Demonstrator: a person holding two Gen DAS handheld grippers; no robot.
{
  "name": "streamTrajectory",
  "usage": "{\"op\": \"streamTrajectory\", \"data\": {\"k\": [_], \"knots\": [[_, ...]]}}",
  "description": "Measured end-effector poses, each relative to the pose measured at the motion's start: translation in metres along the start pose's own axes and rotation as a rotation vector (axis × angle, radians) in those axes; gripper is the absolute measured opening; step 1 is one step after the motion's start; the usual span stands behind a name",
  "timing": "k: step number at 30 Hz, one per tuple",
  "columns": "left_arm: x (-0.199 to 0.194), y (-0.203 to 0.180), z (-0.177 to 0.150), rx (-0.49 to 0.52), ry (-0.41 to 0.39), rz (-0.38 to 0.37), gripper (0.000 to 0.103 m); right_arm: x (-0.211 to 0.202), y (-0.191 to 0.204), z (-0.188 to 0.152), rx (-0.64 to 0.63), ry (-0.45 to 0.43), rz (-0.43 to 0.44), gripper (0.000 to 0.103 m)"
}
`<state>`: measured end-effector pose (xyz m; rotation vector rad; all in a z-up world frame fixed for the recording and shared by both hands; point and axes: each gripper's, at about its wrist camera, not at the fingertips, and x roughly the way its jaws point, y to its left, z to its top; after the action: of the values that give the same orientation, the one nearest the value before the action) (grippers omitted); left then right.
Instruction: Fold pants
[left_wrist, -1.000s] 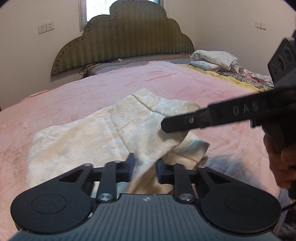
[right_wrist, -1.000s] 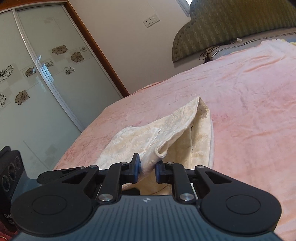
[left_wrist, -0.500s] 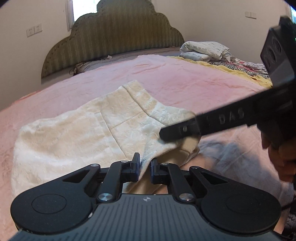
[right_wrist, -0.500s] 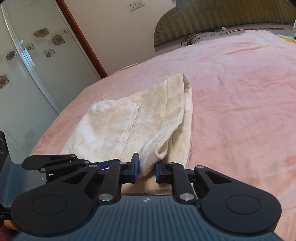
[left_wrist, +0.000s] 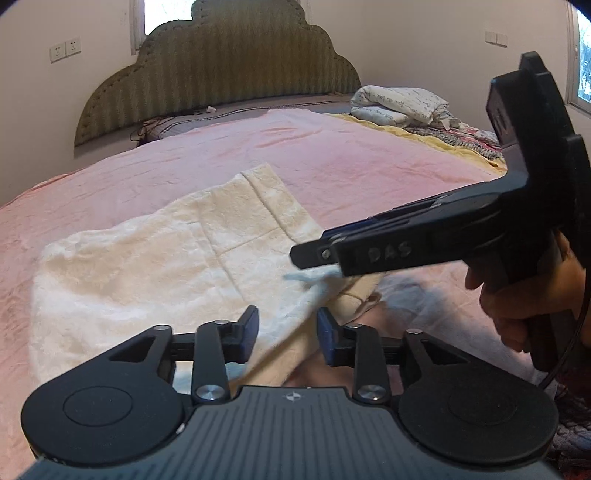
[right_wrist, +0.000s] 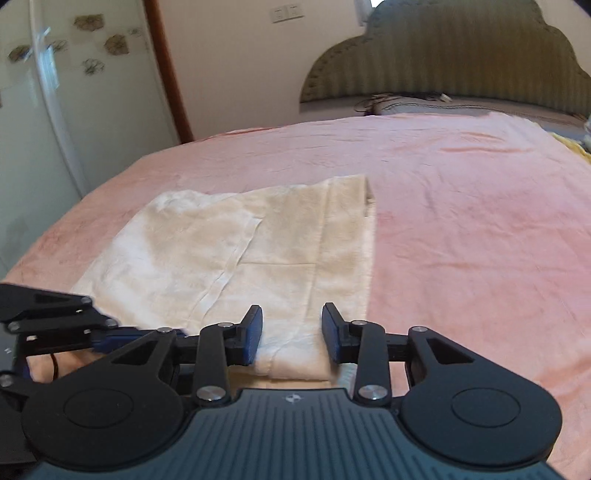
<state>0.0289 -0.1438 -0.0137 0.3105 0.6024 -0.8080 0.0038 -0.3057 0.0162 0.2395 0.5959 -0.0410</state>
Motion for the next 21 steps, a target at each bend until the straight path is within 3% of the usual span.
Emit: {"op": "streamTrajectory", "data": {"k": [2,4,7,9,11,16,21], "knots": [[-0.011,0.01,0.004,-0.029,-0.013,-0.007,0.042,-0.004,0.002,0.007,-0.019,-0.016,0.016,0.035],[-0.021,0.027,0.012,-0.067,-0.038,-0.006,0.056,-0.002,0.008,0.02,-0.071,-0.024,0.012,0.035],[-0.027,0.058,0.031,-0.093,-0.068,0.119,0.072,0.015,0.018,0.044,-0.197,-0.007,0.019,0.035],[-0.019,0.083,0.047,-0.099,-0.035,0.218,0.072,0.038,0.025,0.057,-0.271,0.024,0.008,0.035],[-0.003,0.106,0.058,-0.12,0.004,0.251,0.072,0.064,0.027,0.068,-0.313,0.063,0.017,0.035],[0.051,0.15,0.06,-0.193,0.154,0.336,0.065,0.112,0.006,0.083,-0.253,0.119,-0.015,0.035],[0.042,0.152,0.053,-0.255,0.118,0.321,0.065,0.078,0.028,0.075,-0.305,0.041,-0.043,0.036]]}}
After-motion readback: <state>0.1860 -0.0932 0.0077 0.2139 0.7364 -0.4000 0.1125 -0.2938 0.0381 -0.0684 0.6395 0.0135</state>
